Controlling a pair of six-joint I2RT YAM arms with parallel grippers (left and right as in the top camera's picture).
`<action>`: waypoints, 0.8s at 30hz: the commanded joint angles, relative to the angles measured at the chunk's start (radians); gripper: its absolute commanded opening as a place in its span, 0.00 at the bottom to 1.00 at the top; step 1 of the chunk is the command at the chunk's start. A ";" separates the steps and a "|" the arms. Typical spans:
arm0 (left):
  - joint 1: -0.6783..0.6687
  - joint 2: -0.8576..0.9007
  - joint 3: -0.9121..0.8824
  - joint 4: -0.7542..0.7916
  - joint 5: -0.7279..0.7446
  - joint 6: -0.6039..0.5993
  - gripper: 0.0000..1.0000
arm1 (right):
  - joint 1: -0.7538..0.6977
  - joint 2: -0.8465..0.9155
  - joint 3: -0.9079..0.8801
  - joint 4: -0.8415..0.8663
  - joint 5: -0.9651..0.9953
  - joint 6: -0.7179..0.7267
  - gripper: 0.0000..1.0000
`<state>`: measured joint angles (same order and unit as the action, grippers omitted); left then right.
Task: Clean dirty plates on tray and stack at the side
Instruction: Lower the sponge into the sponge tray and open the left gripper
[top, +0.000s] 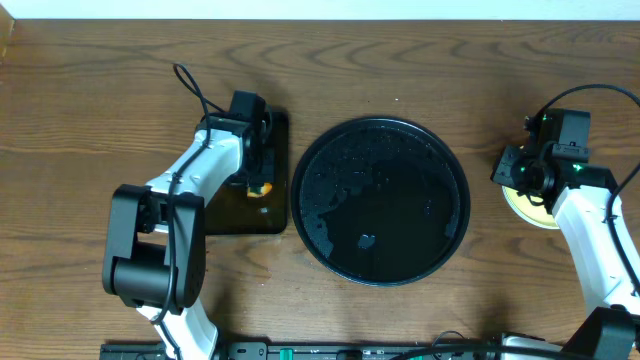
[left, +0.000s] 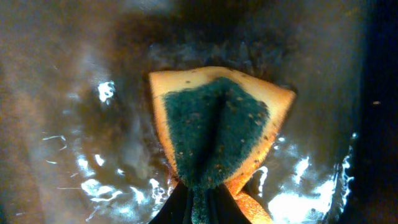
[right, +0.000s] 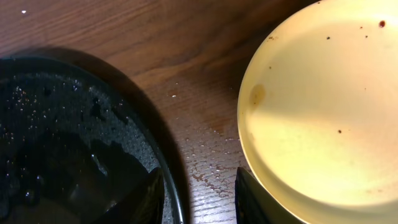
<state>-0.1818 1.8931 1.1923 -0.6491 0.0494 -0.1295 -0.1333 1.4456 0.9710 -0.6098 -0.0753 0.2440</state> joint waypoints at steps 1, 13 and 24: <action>0.042 0.031 -0.009 -0.040 -0.187 -0.059 0.08 | 0.011 0.004 -0.003 -0.001 -0.004 -0.014 0.35; 0.040 0.014 -0.006 -0.008 -0.193 -0.048 0.11 | 0.011 0.004 -0.003 -0.002 0.000 -0.018 0.35; 0.040 -0.114 0.036 -0.019 0.021 0.127 0.38 | 0.061 0.004 -0.003 0.009 -0.020 -0.125 0.35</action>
<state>-0.1390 1.8675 1.1927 -0.6662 0.0547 -0.0223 -0.1108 1.4456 0.9710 -0.6083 -0.0799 0.1814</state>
